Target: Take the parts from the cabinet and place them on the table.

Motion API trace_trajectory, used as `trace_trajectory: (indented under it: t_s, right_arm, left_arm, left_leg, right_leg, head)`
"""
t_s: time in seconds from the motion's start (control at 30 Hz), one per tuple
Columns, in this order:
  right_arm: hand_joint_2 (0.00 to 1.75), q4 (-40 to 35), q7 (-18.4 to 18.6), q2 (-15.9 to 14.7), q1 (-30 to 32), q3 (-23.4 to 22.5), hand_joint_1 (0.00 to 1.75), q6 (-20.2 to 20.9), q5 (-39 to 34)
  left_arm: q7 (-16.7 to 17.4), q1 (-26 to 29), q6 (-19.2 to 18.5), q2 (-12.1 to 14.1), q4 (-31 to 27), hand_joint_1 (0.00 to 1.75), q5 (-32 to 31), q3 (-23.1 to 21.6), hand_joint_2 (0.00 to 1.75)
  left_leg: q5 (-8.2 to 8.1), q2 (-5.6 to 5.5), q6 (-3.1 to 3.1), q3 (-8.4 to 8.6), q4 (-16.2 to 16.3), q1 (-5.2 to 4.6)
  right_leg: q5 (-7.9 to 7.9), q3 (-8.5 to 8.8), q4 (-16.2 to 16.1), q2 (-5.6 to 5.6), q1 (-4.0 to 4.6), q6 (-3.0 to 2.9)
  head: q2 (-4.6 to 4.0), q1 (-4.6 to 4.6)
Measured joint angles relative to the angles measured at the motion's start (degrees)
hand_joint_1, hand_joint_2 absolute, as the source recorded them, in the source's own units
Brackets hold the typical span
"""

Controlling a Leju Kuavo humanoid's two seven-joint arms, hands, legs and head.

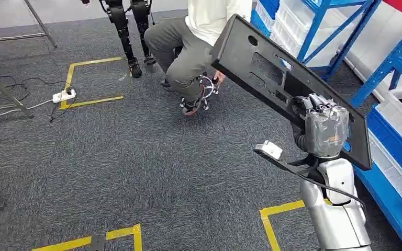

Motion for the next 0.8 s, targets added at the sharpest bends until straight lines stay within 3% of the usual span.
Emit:
trace_trajectory:
  t_s: [0.07,0.1,0.13,0.17,0.27,0.3,0.33,0.37,0.43,0.47,0.5,0.53,0.57,0.6,0.63,0.67,0.77,0.8]
  right_arm:
    - [1.75,0.2,0.0,0.2,0.0,0.3,1.75,0.0,0.0]
    - [1.75,0.3,0.0,0.3,-0.1,0.4,1.75,0.0,0.0]
    - [1.75,0.3,0.0,0.3,-0.2,0.4,1.75,-0.1,0.0]
    - [1.75,0.4,-0.1,0.3,-0.3,0.5,1.75,-0.1,0.1]
    - [1.75,0.5,-0.1,0.8,-0.6,0.9,1.75,-0.4,0.2]
    - [1.75,0.7,-0.1,0.8,-0.7,1.1,1.75,-0.4,0.5]
    - [1.75,0.8,-0.1,1.1,-0.9,1.3,1.75,-0.4,1.0]
    - [1.75,1.1,0.1,1.4,-1.3,1.6,1.75,-0.4,1.6]
    - [1.75,2.4,0.5,2.2,-1.9,2.3,1.75,-0.3,2.7]
    - [1.75,2.8,0.7,2.6,-2.1,2.6,1.75,-0.3,3.0]
    - [1.75,3.2,0.8,3.0,-2.4,2.8,1.75,-0.3,3.2]
    - [1.75,3.6,0.8,3.4,-2.8,3.1,1.75,-0.2,3.4]
    - [1.75,3.8,0.8,3.7,-3.3,3.4,1.75,0.0,3.6]
    - [1.75,4.1,0.8,4.0,-4.0,3.7,1.75,0.2,3.8]
    - [1.75,4.4,0.8,4.2,-4.6,3.9,1.75,0.5,3.8]
    - [1.75,4.7,0.8,4.5,-5.2,4.2,1.75,0.7,3.7]
    - [1.75,6.3,0.6,5.6,-6.9,5.1,1.75,1.6,3.4]
    - [1.75,6.8,0.6,6.1,-7.7,5.5,1.75,1.8,3.3]
  left_arm:
    - [0.0,0.0,-0.1,0.2,0.0,0.00,0.2,0.0,1.75]
    - [0.0,-0.1,-0.1,0.3,0.0,0.00,0.2,0.0,1.75]
    - [0.0,-0.2,-0.1,0.2,0.0,0.00,0.2,0.0,1.75]
    - [0.0,-0.1,-0.1,0.2,0.0,0.00,0.2,0.0,1.75]
    - [-0.2,0.0,-0.1,0.4,0.0,0.00,0.2,0.0,1.75]
    - [-0.3,0.0,-0.1,0.3,0.0,0.00,0.2,0.0,1.75]
    - [-0.4,0.0,0.0,0.4,0.0,0.00,0.2,0.0,1.75]
    - [-0.6,0.0,0.0,0.4,0.0,0.00,0.3,0.0,1.75]
    - [-1.2,0.3,0.1,0.3,0.0,0.00,0.4,0.0,1.75]
    - [-1.7,0.7,0.2,0.2,0.0,0.00,0.4,0.0,1.75]
    - [-2.1,1.0,0.2,0.2,0.0,0.00,0.4,0.0,1.75]
    - [-2.3,1.3,0.3,0.3,0.0,0.00,0.4,0.1,1.75]
    - [-2.5,1.5,0.2,0.3,0.0,0.00,0.4,0.1,1.75]
    - [-2.6,1.7,0.1,0.2,0.0,0.00,0.5,0.1,1.75]
    - [-2.6,1.8,0.1,0.1,0.0,0.00,0.4,0.1,1.75]
    - [-2.8,1.9,0.1,0.1,0.0,0.00,0.6,0.1,1.75]
    - [-3.3,3.0,0.0,0.0,0.0,0.00,1.0,0.1,1.75]
    - [-3.4,3.3,0.0,0.0,0.0,0.00,1.1,0.2,1.75]
  left_leg:
    - [4.19,1.37,-0.41,5.37,-9.4,0.52]
    - [4.98,3.22,-0.54,7.99,-13.9,0.62]
    - [4.56,3.19,-0.20,8.10,-13.9,0.02]
    - [4.74,2.31,0.55,7.96,-14.1,-0.01]
    - [5.14,0.83,1.95,7.99,-14.8,-0.78]
    - [5.49,0.38,2.45,8.40,-15.3,-0.61]
    - [5.71,0.02,3.00,8.38,-15.5,-0.55]
    - [5.83,-0.30,3.21,8.23,-15.5,-0.54]
    - [5.88,-1.30,3.29,8.10,-15.5,-0.60]
    - [5.89,-1.96,3.30,8.09,-15.5,-0.64]
    - [5.90,-2.53,3.28,8.10,-15.5,-0.63]
    - [5.95,-3.16,3.20,8.11,-15.5,-0.56]
    - [6.03,-3.78,3.07,8.12,-15.5,-0.48]
    - [6.09,-4.38,2.88,8.11,-15.4,-0.45]
    - [6.21,-4.91,2.46,7.83,-15.3,-0.72]
    - [6.34,-5.39,2.07,7.51,-15.2,-0.76]
    - [7.02,-6.43,0.98,7.23,-15.9,-0.48]
    - [6.50,-5.64,0.89,6.77,-15.4,-0.22]
  right_leg:
    - [-0.28,0.06,0.2,-0.93,-0.16,0.44]
    - [-0.57,0.05,0.7,-1.33,-0.04,0.89]
    - [-0.86,-0.27,0.9,-1.51,0.58,1.34]
    - [-0.98,-0.08,0.9,-1.88,0.60,1.68]
    - [-1.02,0.24,0.7,-3.05,0.90,2.94]
    - [-1.72,-0.34,1.5,-1.43,0.14,3.10]
    - [-3.23,-1.46,4.0,0.63,-0.02,2.72]
    - [-5.06,-3.42,8.1,1.83,-0.18,2.36]
    - [-8.11,-7.93,17.3,2.78,-0.15,2.35]
    - [-8.20,-8.87,19.2,2.92,-0.20,2.71]
    - [-7.28,-8.38,17.9,2.92,-0.23,3.19]
    - [-5.57,-6.80,14.4,2.95,-0.33,3.75]
    - [-3.41,-4.43,9.4,3.26,-0.56,4.32]
    - [-1.21,-1.72,3.7,4.45,-0.91,4.74]
    - [-1.21,-0.74,1.1,6.26,-0.92,4.45]
    - [-0.92,-0.55,0.9,6.00,-0.60,3.74]
    - [-0.51,-0.55,1.0,4.97,-0.12,2.59]
    - [-0.10,-0.44,0.4,4.38,-1.54,1.92]
  head:
    - [0.00,0.00]
    - [0.00,-0.04]
    - [0.00,-0.13]
    - [0.00,0.48]
    - [0.00,0.50]
    - [0.00,0.52]
    - [0.00,0.50]
    - [0.00,0.63]
    - [0.00,0.72]
    - [0.00,0.70]
    - [0.00,0.70]
    - [0.00,0.76]
    - [0.00,0.74]
    - [0.00,0.78]
    - [0.00,0.85]
    - [0.00,0.79]
    - [0.00,0.81]
    - [0.00,0.65]
